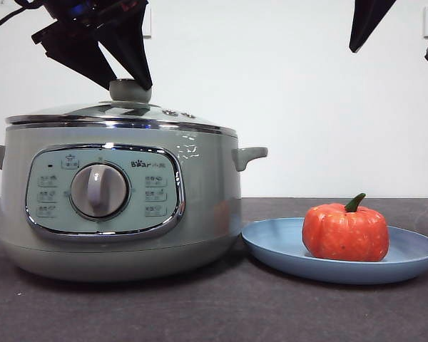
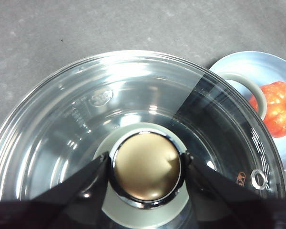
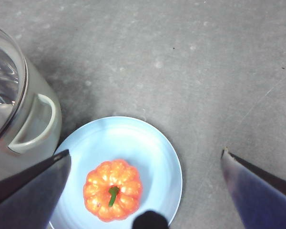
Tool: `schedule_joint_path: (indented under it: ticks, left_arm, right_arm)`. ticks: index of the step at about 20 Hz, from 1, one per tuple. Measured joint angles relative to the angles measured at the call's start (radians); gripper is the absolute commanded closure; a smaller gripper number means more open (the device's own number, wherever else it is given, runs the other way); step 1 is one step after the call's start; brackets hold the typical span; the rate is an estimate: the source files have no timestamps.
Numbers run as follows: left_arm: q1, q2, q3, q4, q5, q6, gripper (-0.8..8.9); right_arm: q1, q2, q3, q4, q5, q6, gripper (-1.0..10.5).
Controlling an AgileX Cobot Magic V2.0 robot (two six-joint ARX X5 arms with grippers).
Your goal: Take the pumpkin out from the steamer,put the pumpkin in the blue plate,close the lid
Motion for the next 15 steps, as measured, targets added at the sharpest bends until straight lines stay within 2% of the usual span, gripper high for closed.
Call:
schedule_joint_path:
  ticks: [4, 5, 6, 7, 8, 9, 11, 15]
  left_arm:
    - [-0.005, -0.032, 0.005, 0.005, 0.005, -0.010, 4.06]
    - [-0.005, -0.061, 0.012, 0.002, 0.006, -0.010, 4.10]
    - [-0.005, -0.097, 0.019, 0.002, 0.006, -0.010, 4.20]
    - [-0.005, -0.140, 0.024, 0.000, 0.006, -0.010, 5.28]
    - [-0.005, -0.183, 0.028, -0.010, 0.006, -0.010, 7.26]
    - [-0.005, -0.223, 0.029, -0.019, 0.005, -0.010, 8.14]
    - [-0.006, -0.296, 0.029, -0.024, -0.040, -0.007, 8.21]
    - [-0.033, -0.456, -0.024, 0.026, -0.160, 0.017, 8.21]
  right_arm:
    - [0.000, -0.003, 0.000, 0.001, -0.004, 0.000, 3.5]
    - [0.000, -0.012, 0.000, 0.003, -0.004, 0.000, 3.8]
    - [0.000, -0.027, 0.000, 0.007, -0.006, 0.000, 4.6]
    - [0.001, -0.048, 0.000, 0.013, -0.024, 0.000, 5.6]
    - [0.001, -0.069, 0.000, 0.019, -0.060, 0.001, 6.5]
    - [0.003, -0.088, 0.000, 0.025, -0.095, 0.001, 7.5]
    - [0.015, -0.122, 0.000, 0.039, -0.109, 0.000, 9.7]
    - [0.075, -0.235, -0.077, 0.202, -0.109, -0.019, 9.6]
